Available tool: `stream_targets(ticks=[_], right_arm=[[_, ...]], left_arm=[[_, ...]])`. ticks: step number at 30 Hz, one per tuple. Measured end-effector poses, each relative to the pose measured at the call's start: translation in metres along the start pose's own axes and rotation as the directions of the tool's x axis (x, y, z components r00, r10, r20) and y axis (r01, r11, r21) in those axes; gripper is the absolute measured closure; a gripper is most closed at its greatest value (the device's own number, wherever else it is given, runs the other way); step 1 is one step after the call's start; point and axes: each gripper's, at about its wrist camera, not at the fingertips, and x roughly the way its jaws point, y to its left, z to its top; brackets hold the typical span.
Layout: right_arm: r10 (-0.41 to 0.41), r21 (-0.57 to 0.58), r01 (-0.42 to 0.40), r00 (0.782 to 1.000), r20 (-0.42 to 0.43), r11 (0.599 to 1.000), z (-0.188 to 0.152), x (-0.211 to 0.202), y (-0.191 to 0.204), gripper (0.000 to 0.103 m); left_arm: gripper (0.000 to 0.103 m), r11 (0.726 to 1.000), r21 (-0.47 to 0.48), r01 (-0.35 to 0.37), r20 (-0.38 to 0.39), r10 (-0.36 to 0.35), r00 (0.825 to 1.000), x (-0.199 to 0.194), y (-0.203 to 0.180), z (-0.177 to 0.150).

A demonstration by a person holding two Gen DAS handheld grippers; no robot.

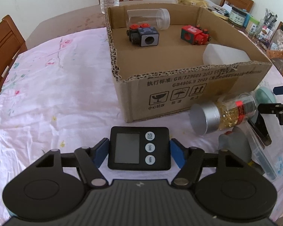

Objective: Organize rigid objects
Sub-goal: 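Grasp the light blue round object with the right gripper while the left gripper grasps the black timer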

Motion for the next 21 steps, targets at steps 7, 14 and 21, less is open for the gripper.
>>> stream_targets(ticks=[7,14,21], right_arm=[[0.021,-0.018,-0.021,1.0,-0.002,1.0,0.003,-0.003,0.007,0.022],[0.038,-0.027,-0.038,0.999,-0.012,0.999,0.003,-0.006,0.011,0.034],[0.031,-0.011,-0.031,0.999,-0.023,0.999,0.008,-0.005,0.011,0.045]], left_arm=[[0.034,1.0,-0.007,0.002,0.0,-0.002,1.0,0.0,0.001,0.0],[0.034,1.0,-0.014,-0.004,0.0,0.004,1.0,0.0,0.001,0.0],[0.034,1.0,-0.024,-0.001,-0.015,0.001,1.0,0.0,0.002,0.003]])
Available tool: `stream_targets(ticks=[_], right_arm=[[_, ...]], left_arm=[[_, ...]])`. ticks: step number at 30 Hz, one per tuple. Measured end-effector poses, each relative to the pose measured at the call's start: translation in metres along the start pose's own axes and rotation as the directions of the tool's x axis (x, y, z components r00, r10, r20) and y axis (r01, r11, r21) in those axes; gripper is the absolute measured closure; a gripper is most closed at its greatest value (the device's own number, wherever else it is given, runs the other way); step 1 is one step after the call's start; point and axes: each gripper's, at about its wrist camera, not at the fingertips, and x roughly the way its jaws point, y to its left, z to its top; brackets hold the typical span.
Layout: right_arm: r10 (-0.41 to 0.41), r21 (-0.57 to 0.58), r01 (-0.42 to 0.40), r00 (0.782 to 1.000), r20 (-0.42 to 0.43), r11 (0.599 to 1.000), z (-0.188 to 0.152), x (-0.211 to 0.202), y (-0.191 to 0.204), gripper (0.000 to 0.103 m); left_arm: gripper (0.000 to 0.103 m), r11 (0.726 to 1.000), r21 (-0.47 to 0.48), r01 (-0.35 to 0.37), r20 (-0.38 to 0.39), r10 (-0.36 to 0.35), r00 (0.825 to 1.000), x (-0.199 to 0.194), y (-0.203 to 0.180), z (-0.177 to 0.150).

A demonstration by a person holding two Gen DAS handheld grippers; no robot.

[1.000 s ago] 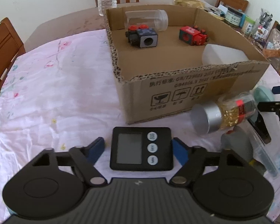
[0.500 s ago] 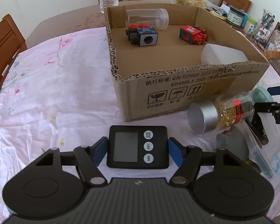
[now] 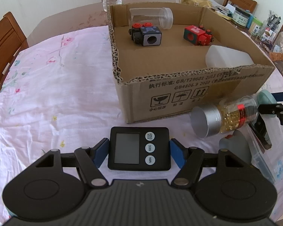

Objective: Organize rigid objects
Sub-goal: 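Grasp the light blue round object with the right gripper while the left gripper grasps the black timer, then carry the timer into the box and open the left gripper while the right carries the blue object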

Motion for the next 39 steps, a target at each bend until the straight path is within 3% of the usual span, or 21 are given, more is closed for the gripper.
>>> stream_targets(ticks=[11,21,26,32,39], right_arm=[[-0.002,-0.051,0.001,1.0,-0.019,0.999,0.001,-0.01,0.0,0.047],[0.012,-0.102,-0.013,1.0,-0.008,0.995,0.005,-0.029,-0.002,0.047],[0.022,-0.127,-0.022,1.0,0.004,0.992,0.011,-0.042,-0.003,0.047],[0.036,-0.154,-0.031,0.999,0.035,0.988,0.022,-0.061,-0.005,0.047],[0.039,-0.18,-0.021,0.994,0.1,0.983,0.044,-0.082,-0.006,0.047]], left_arm=[[0.034,0.999,0.029,0.022,-0.018,-0.022,1.0,-0.012,0.002,0.004],[0.034,0.994,0.087,0.061,-0.011,-0.06,0.998,-0.051,0.0,0.014],[0.034,0.988,0.126,0.089,0.022,-0.092,0.995,-0.078,-0.007,0.024],[0.034,0.979,0.174,0.108,0.114,-0.129,0.985,-0.105,-0.016,0.046],[0.034,0.978,0.186,0.096,0.173,-0.129,0.977,-0.09,-0.019,0.078]])
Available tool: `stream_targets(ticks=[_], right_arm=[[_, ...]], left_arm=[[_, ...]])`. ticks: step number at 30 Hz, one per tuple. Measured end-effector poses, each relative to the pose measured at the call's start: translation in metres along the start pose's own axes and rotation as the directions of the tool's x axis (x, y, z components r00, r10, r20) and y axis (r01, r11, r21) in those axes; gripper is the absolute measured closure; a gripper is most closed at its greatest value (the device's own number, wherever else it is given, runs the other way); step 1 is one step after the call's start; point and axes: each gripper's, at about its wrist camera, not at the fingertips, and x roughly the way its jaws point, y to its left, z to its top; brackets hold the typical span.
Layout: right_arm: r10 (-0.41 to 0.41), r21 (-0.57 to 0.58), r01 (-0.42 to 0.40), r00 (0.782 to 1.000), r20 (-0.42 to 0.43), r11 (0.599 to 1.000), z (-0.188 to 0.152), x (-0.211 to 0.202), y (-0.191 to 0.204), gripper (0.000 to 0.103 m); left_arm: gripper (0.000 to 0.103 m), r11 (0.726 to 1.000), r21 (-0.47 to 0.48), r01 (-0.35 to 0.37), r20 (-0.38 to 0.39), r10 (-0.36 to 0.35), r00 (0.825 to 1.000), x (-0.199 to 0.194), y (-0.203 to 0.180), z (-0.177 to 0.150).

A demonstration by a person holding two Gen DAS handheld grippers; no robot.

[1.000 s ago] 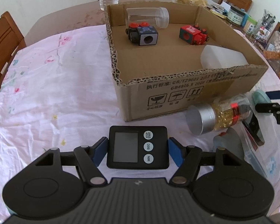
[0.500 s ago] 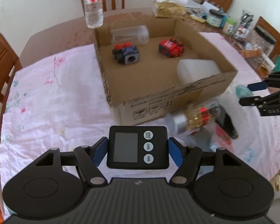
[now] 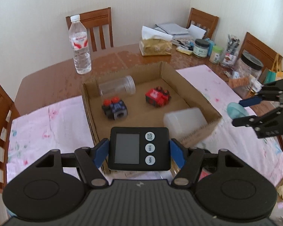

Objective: Organize rigid objects
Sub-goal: 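Carry the timer into the box and open the left gripper while the right carries the blue object, then lower the light blue object into the box and open the right gripper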

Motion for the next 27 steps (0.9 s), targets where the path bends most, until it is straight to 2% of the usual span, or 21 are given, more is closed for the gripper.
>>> stream_targets(ticks=[11,13,14,22,27], right_arm=[[-0.007,-0.058,0.009,0.999,0.032,0.998,0.024,-0.003,0.001,0.047],[-0.001,-0.065,0.003,1.0,0.03,0.998,0.028,0.0,0.002,0.047],[0.003,-0.07,-0.001,1.0,0.031,0.998,0.03,0.001,0.003,0.047],[0.031,-0.122,-0.025,0.998,0.051,0.992,0.052,0.011,0.011,0.047],[0.051,-0.138,-0.043,0.997,0.057,0.989,0.068,0.022,0.013,0.047]], left_arm=[[0.033,0.997,-0.065,-0.033,0.013,0.034,0.999,0.037,0.016,0.006],[0.015,0.996,-0.077,-0.051,0.019,0.053,0.998,0.039,0.017,0.004],[0.002,0.994,-0.083,-0.064,0.025,0.067,0.997,0.038,0.016,0.002],[0.001,0.975,-0.187,-0.121,0.074,0.137,0.988,0.009,0.02,-0.016],[0.001,0.945,-0.26,-0.196,0.094,0.227,0.969,-0.016,0.019,-0.031]])
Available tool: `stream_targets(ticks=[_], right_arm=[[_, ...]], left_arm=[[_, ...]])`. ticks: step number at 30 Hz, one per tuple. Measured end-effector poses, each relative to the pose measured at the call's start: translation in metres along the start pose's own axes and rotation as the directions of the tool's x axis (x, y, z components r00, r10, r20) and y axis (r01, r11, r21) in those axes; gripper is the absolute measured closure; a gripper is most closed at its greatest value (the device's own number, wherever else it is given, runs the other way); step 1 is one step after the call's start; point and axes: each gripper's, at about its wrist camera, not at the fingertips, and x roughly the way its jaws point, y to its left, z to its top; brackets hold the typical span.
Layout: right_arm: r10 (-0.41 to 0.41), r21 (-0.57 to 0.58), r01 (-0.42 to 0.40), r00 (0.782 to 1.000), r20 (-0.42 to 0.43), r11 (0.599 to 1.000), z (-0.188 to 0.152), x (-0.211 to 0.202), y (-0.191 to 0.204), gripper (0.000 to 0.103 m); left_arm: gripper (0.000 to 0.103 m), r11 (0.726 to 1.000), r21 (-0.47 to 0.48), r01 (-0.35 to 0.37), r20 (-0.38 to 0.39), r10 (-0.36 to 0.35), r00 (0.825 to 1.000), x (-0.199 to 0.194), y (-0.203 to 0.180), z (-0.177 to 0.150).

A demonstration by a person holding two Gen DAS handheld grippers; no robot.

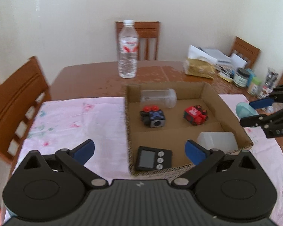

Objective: Organize rigid objects
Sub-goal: 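Lower the light blue object into the box and open the right gripper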

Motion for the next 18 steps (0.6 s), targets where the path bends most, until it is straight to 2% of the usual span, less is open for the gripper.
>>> stream_targets(ticks=[6,13,14,16,17,18], right_arm=[[0.03,0.027,-0.03,1.0,-0.009,0.999,0.015,0.023,-0.005,0.047],[0.021,0.038,-0.019,0.999,-0.038,0.999,0.022,0.049,-0.008,0.046],[0.018,0.045,-0.016,0.999,-0.046,0.999,0.023,0.052,-0.009,0.043],[0.014,0.053,-0.012,0.999,-0.041,0.999,0.025,0.053,-0.009,0.026],[0.005,0.059,-0.004,1.0,-0.02,0.998,0.025,0.051,-0.009,0.008],[0.001,0.066,-0.001,1.0,-0.002,0.998,0.025,0.048,-0.009,0.0]], left_arm=[[0.001,0.997,-0.032,-0.071,0.004,0.071,0.997,-0.012,0.008,-0.012],[0.001,0.991,-0.062,-0.12,-0.015,0.119,0.993,-0.024,0.02,-0.027],[0.001,0.99,-0.067,-0.126,-0.019,0.125,0.992,-0.026,0.021,-0.029],[0.001,0.988,-0.076,-0.137,-0.028,0.135,0.99,-0.027,0.024,-0.033],[0.001,0.987,-0.077,-0.14,-0.032,0.138,0.99,-0.028,0.024,-0.034],[0.001,0.987,-0.077,-0.142,-0.037,0.14,0.99,-0.028,0.024,-0.036]])
